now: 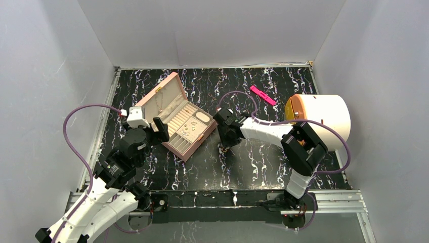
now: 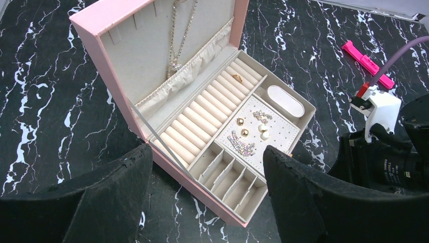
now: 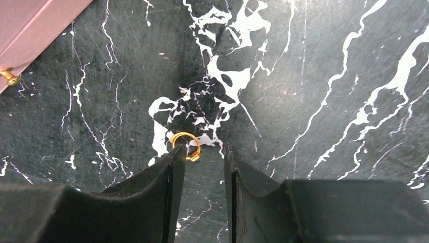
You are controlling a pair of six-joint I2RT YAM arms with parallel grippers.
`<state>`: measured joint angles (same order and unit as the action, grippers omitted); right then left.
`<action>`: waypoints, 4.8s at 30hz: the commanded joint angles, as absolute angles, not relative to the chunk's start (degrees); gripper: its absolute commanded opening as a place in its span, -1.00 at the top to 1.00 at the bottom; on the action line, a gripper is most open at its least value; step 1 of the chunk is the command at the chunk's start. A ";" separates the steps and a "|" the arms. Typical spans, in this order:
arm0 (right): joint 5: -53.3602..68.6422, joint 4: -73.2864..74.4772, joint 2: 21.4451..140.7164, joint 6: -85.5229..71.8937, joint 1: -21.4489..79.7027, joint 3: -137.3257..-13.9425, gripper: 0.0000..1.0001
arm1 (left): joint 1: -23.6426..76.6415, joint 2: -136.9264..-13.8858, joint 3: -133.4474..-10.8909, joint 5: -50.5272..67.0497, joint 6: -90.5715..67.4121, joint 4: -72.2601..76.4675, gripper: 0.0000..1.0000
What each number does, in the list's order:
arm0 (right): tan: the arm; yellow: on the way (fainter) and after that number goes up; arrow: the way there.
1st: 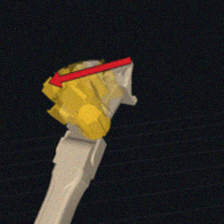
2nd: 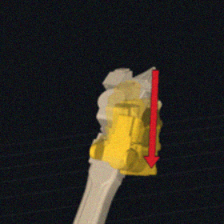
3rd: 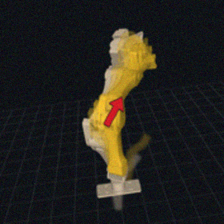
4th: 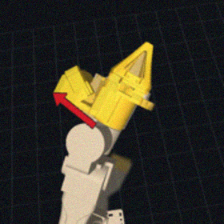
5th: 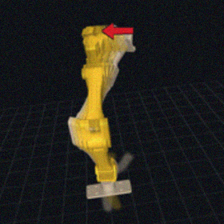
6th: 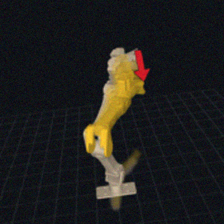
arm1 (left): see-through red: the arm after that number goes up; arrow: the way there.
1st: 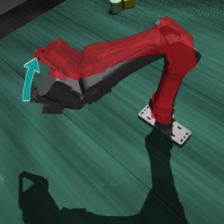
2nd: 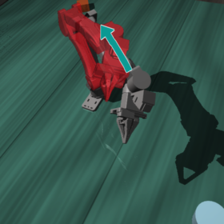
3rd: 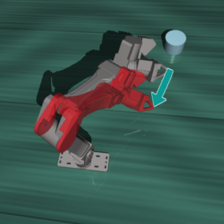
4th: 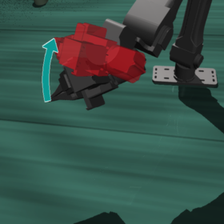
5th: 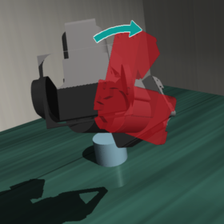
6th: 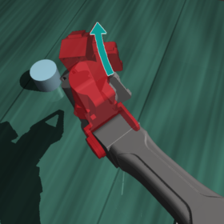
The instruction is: Organize the mixed jewelry
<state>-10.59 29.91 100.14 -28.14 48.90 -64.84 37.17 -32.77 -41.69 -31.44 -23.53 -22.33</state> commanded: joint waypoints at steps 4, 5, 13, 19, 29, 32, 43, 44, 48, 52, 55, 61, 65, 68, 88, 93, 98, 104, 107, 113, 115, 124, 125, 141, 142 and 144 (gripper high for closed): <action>-12.86 32.85 100.54 -36.45 50.32 -68.03 0.14 | 36.66 -32.79 -42.03 -31.72 -22.92 -21.51 -0.54; -13.42 33.31 100.84 -36.89 50.40 -68.22 0.16 | 36.71 -32.73 -42.01 -31.79 -22.90 -21.48 -0.54; -13.05 34.14 101.29 -38.76 50.80 -68.60 0.30 | 36.65 -32.62 -42.09 -31.73 -22.90 -21.51 -0.54; -12.92 34.71 102.58 -39.57 50.89 -68.47 0.33 | 36.65 -32.61 -42.08 -31.73 -22.94 -21.49 -0.54; -13.97 34.94 103.85 -40.73 50.84 -68.93 0.49 | 36.69 -32.95 -42.10 -31.64 -22.98 -21.53 -0.54; -13.95 34.76 103.95 -40.83 50.89 -68.79 0.58 | 36.65 -33.07 -42.10 -31.60 -22.97 -21.47 -0.54; -13.09 29.55 100.02 -40.38 50.87 -65.23 0.83 | 36.65 -33.41 -42.08 -30.66 -23.87 -21.58 -0.54; -12.44 27.90 98.91 -39.90 50.83 -63.84 0.83 | 36.65 -33.33 -42.09 -29.94 -24.58 -21.79 -0.54; -8.86 21.12 94.07 -37.35 50.88 -60.21 0.83 | 36.61 -32.42 -40.43 -22.37 -33.81 -21.75 -0.55; -4.92 14.74 89.55 -34.92 51.46 -57.12 0.83 | 36.64 -32.61 -38.23 -14.60 -45.63 -21.64 -0.53; -3.01 10.18 86.80 -34.03 52.74 -55.23 0.82 | 36.65 -33.33 -37.47 -11.48 -51.94 -21.56 -0.48; -0.39 2.73 84.82 -32.39 56.99 -54.76 0.81 | 36.65 -36.68 -27.44 4.36 -61.87 -5.92 -0.32; 2.50 0.79 85.08 -33.37 58.47 -55.25 0.81 | 36.74 -40.34 -23.36 8.76 -65.04 4.01 -0.15; 3.77 -0.72 84.81 -34.28 58.92 -54.86 0.81 | 36.74 -40.22 -22.63 6.86 -62.88 4.23 -0.06; 5.53 -3.44 84.37 -37.13 59.94 -54.75 0.82 | 36.74 -41.69 -18.79 7.63 -60.59 7.00 0.51; 4.13 -3.15 84.59 -38.11 59.89 -54.97 0.82 | 36.74 -41.77 -19.64 6.58 -59.62 4.26 0.64; 3.12 -3.12 84.51 -38.76 59.94 -54.97 0.82 | 36.72 -41.60 -20.02 5.74 -58.78 3.08 0.82; 2.68 -4.12 84.00 -40.47 59.90 -54.02 0.65 | 36.74 -42.27 -20.83 6.47 -57.91 3.20 1.00; 0.92 -4.65 82.75 -42.09 59.86 -52.31 0.38 | 36.74 -42.44 -22.37 6.22 -57.42 2.60 1.00; 3.00 -12.34 76.72 -42.54 58.71 -45.40 0.22 | 36.69 -43.17 -24.48 6.44 -57.31 2.17 1.00; 4.55 -15.91 73.85 -42.70 58.31 -42.46 0.17 | 36.72 -43.39 -24.60 7.24 -57.98 3.03 1.00; 6.33 -31.04 64.21 -48.77 55.99 -33.28 -0.21 | 36.65 -42.35 -25.91 11.89 -62.23 7.69 1.00; 6.17 -31.84 63.86 -50.07 55.80 -32.98 -0.24 | 36.65 -42.21 -26.10 12.57 -62.89 8.67 1.00; 4.43 -48.10 63.79 -64.65 55.38 -28.65 -0.08 | 36.61 -40.53 -21.36 16.36 -73.05 25.73 1.00; 4.82 -48.39 64.04 -64.87 55.38 -28.59 -0.04 | 36.64 -40.52 -21.02 16.28 -73.37 26.23 1.00; 4.93 -49.53 63.94 -65.26 55.45 -28.03 0.05 | 36.65 -40.52 -20.64 16.25 -73.86 27.13 1.00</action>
<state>4.05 -42.87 63.79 -63.33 55.55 -28.38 36.86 -41.45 -21.87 15.64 -72.25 22.70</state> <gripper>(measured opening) 0.515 0.013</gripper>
